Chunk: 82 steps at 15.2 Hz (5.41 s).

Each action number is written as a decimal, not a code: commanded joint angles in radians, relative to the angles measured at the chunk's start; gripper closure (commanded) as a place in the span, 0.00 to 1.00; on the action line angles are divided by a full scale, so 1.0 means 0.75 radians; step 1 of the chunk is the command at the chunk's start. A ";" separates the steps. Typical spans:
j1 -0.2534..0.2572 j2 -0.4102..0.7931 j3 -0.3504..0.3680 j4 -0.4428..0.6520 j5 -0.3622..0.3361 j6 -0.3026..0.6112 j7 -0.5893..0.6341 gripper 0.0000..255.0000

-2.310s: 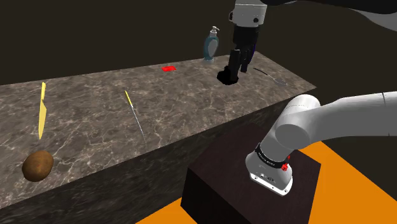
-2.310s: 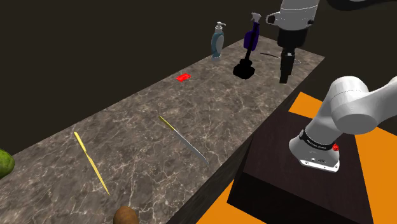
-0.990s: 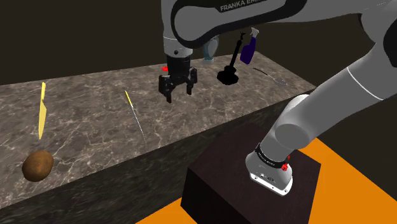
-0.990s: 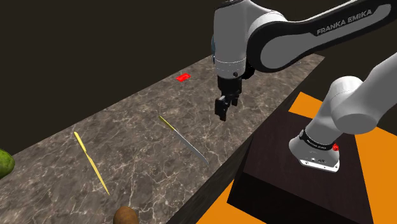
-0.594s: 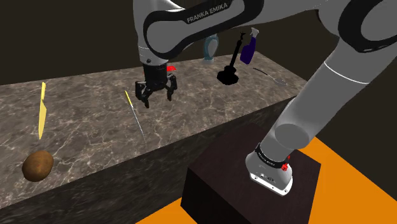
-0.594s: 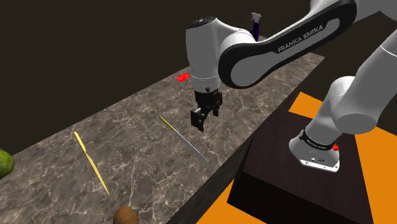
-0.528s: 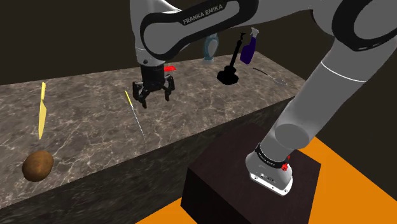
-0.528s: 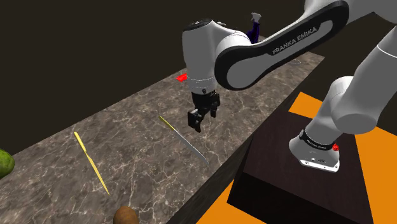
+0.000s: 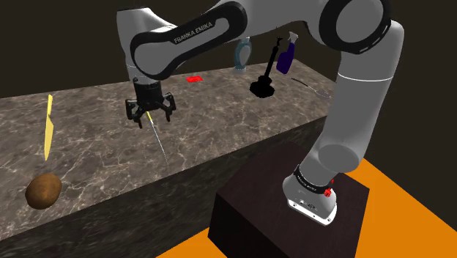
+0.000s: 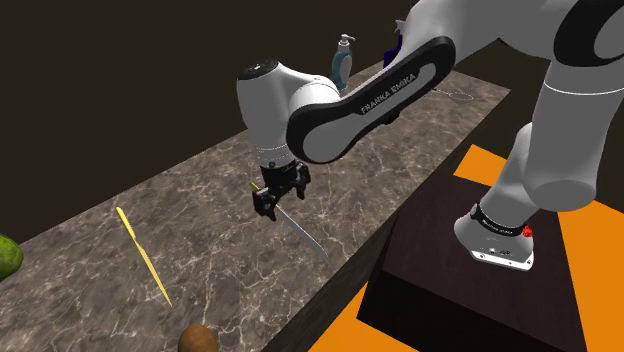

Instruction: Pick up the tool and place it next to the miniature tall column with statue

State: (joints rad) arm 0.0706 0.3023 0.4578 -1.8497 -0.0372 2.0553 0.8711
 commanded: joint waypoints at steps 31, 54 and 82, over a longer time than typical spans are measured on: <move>0.017 0.037 -0.004 0.009 -0.018 0.028 0.031 1.00; 0.004 -0.085 0.019 0.272 0.038 -0.346 0.020 1.00; 0.067 0.015 0.034 0.915 -0.007 -0.893 0.077 1.00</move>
State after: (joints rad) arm 0.1159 0.3053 0.4824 -1.1897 -0.0384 1.4043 0.9248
